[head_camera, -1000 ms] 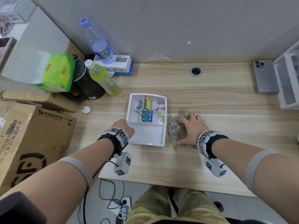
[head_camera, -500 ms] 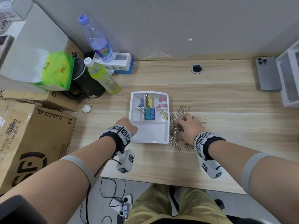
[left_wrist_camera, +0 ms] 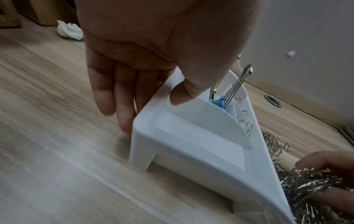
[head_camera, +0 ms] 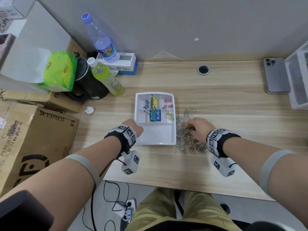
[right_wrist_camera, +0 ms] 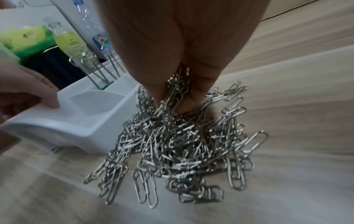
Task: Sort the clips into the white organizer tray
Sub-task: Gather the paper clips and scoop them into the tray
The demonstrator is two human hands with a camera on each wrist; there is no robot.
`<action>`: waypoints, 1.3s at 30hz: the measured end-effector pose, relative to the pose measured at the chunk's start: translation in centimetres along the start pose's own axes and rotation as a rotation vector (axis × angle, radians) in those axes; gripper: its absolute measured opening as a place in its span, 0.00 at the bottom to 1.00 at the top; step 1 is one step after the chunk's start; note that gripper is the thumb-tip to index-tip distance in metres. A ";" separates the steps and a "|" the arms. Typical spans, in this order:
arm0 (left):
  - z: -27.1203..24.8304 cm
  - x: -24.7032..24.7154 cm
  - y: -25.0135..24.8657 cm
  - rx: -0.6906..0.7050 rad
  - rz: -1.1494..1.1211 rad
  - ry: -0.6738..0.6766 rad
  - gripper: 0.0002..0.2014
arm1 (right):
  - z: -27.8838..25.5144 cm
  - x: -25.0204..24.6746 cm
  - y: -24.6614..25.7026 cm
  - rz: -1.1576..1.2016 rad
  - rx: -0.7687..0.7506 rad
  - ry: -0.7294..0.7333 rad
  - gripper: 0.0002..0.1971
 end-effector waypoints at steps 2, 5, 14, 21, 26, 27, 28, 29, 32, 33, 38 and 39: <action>-0.2 -0.2 -0.1 -0.007 -0.025 0.009 0.07 | -0.2 -0.5 -0.1 0.013 0.006 -0.003 0.15; -0.2 -0.4 -0.3 -0.014 -0.060 0.006 0.11 | -0.4 -1.0 -0.2 0.057 0.021 -0.017 0.13; 0.4 -0.8 -0.5 0.039 0.103 0.033 0.13 | -0.5 -2.8 2.2 0.114 -0.028 -0.002 0.08; 1.5 -0.6 -0.5 0.058 0.121 0.022 0.15 | 0.6 -1.3 7.6 0.157 -0.174 0.010 0.08; 1.7 -0.6 -0.5 0.078 0.143 0.030 0.16 | 1.5 1.5 9.5 0.125 -0.214 0.028 0.11; 1.7 -0.7 -0.6 0.087 0.139 0.030 0.17 | 1.6 2.0 9.7 0.122 -0.217 0.050 0.11; 1.6 -0.8 -0.7 0.088 0.153 0.039 0.17 | 1.6 2.4 9.7 0.119 -0.221 0.074 0.12; 1.6 -0.8 -0.8 0.091 0.157 0.045 0.17 | 1.6 2.7 9.7 0.115 -0.226 0.096 0.13; 1.7 -0.9 -0.8 0.094 0.172 0.053 0.17 | 1.3 2.6 9.5 0.102 -0.243 0.130 0.16; 1.7 -0.9 -0.7 0.099 0.182 0.056 0.17 | 1.1 2.3 9.4 0.103 -0.250 0.129 0.17; 1.3 -1.3 -0.4 0.075 0.201 0.110 0.15 | 0.1 0.0 7.7 0.080 -0.231 0.056 0.23; 1.1 -1.5 -0.5 0.083 0.216 0.099 0.16 | 0.0 -0.5 7.2 0.079 -0.228 0.029 0.24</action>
Point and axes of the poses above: each hand's wrist, its own z-axis towards the middle knuckle, its own x-axis out of the palm, y = z × x, the point moved 1 cm from there along z, towards the middle knuckle
